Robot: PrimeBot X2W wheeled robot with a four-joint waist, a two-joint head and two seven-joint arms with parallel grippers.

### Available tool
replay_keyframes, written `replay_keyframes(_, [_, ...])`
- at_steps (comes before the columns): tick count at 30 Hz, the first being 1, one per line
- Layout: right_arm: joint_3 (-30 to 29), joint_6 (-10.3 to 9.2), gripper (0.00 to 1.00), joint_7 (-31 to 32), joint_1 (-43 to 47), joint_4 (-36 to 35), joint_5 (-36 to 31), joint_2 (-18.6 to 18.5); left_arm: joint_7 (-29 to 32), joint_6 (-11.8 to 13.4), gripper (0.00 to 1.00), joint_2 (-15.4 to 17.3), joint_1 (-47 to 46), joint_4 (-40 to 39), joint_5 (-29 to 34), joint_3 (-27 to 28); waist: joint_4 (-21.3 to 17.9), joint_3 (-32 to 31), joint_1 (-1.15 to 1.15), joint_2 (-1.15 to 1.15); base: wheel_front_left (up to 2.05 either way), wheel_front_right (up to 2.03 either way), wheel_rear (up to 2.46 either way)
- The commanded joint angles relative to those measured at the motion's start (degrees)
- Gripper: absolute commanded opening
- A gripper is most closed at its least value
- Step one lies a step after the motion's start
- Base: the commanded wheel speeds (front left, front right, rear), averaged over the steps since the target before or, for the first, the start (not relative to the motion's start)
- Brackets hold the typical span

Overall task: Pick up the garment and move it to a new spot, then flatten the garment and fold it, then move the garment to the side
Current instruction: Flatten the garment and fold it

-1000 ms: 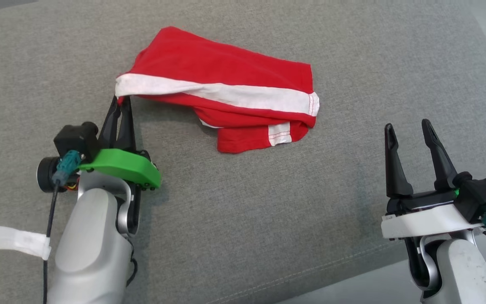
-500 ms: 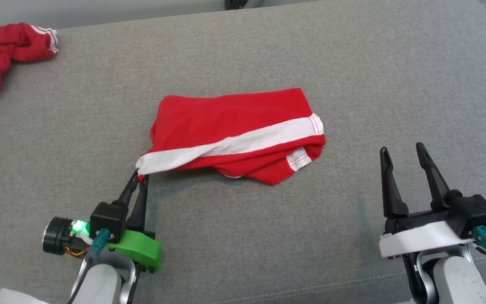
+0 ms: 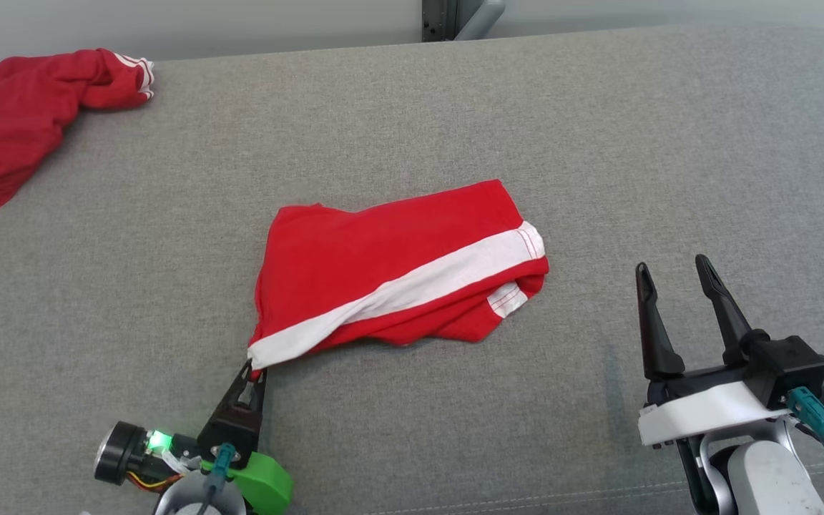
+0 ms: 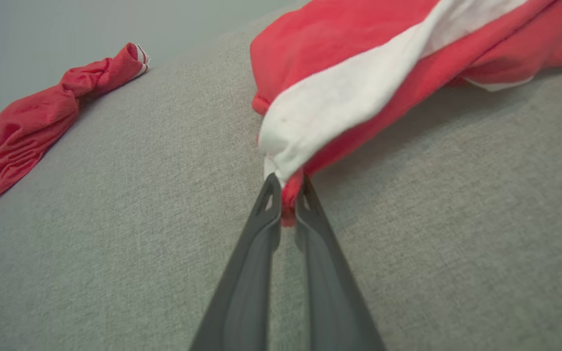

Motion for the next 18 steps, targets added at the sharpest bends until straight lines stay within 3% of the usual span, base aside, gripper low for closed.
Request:
replay_keyframes(1, [0.05,-0.02,1.00,-0.18,0.44,0.33,-0.67,-0.13,-0.26,1.28,0.00,0.61,-1.02,1.44,1.81,-0.99,-0.09,-0.17,0.00,0.00,0.00,0.00,0.00])
replay_keyframes(12, [-0.49,-0.02,1.00,-0.18,0.83,1.07,-1.01,-0.13,-0.74,6.08,0.02,-0.17,-3.18,8.35,2.87,-1.42,0.09,-1.01,0.00,0.00,0.00,0.00,0.00])
replay_keyframes(13, [-0.59,-0.02,1.00,-0.18,0.90,1.11,-1.06,-0.13,-0.74,5.64,0.84,-0.58,-2.81,6.37,1.64,-1.11,0.28,-1.13,0.00,0.00,0.00,0.00,0.00])
replay_keyframes(14, [-0.71,-0.02,1.00,-0.18,0.90,1.13,-1.08,-0.13,-0.75,5.38,1.00,-0.87,-2.19,5.08,0.88,-0.77,0.42,-1.23,0.00,0.00,0.00,0.00,0.00])
replay_keyframes(18, [-1.02,-0.02,1.00,-0.18,1.09,1.16,-1.00,-0.13,-0.75,4.86,1.00,-0.75,0.60,0.18,-1.64,0.48,0.90,-1.64,0.00,0.00,0.00,0.00,0.00])
